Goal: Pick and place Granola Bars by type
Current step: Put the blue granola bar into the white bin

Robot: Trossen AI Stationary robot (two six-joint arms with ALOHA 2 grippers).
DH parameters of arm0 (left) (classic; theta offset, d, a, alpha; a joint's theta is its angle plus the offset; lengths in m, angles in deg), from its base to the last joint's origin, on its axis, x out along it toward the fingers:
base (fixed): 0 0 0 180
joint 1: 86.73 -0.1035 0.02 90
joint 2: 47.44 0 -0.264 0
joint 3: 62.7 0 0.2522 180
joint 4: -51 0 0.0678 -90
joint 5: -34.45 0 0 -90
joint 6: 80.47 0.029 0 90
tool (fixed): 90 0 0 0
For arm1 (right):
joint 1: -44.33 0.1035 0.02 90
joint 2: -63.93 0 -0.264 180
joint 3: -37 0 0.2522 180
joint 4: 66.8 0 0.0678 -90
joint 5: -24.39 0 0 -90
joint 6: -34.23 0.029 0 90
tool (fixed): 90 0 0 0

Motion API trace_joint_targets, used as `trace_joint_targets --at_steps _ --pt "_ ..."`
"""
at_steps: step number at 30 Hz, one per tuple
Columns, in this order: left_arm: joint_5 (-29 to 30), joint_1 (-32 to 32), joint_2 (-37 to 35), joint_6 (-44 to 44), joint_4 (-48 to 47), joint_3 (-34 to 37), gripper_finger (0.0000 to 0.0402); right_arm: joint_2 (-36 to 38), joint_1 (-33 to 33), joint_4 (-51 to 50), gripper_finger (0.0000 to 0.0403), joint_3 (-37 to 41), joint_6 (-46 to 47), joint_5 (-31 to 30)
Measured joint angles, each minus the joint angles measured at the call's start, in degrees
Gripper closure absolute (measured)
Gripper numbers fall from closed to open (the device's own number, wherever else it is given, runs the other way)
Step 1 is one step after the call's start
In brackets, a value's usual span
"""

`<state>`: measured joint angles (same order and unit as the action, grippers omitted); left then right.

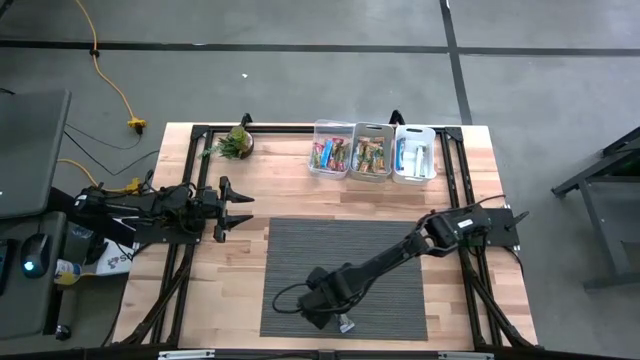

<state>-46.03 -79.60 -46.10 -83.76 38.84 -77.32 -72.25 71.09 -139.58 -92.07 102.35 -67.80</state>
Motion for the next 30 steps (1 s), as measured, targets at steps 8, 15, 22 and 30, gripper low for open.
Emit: trace_joint_targets --at_steps 8,15,22,30 --pt "0.0 0.0 0.0 0.0 0.0 0.0 0.0174 -0.9 -0.6 1.3 0.0176 0.0 0.0 0.4" --pt "0.0 0.0 0.0 0.0 0.0 0.0 0.0174 -2.2 -0.6 1.6 0.0206 -0.2 -0.2 1.6" --pt "0.0 0.0 0.0 0.0 0.0 0.0 0.0174 -2.3 -0.4 1.3 0.0246 -0.1 -0.5 1.3" --pt "0.0 0.0 0.0 0.0 0.0 0.0 0.0174 -2.3 -0.1 2.1 0.0275 -0.1 -0.7 1.1"
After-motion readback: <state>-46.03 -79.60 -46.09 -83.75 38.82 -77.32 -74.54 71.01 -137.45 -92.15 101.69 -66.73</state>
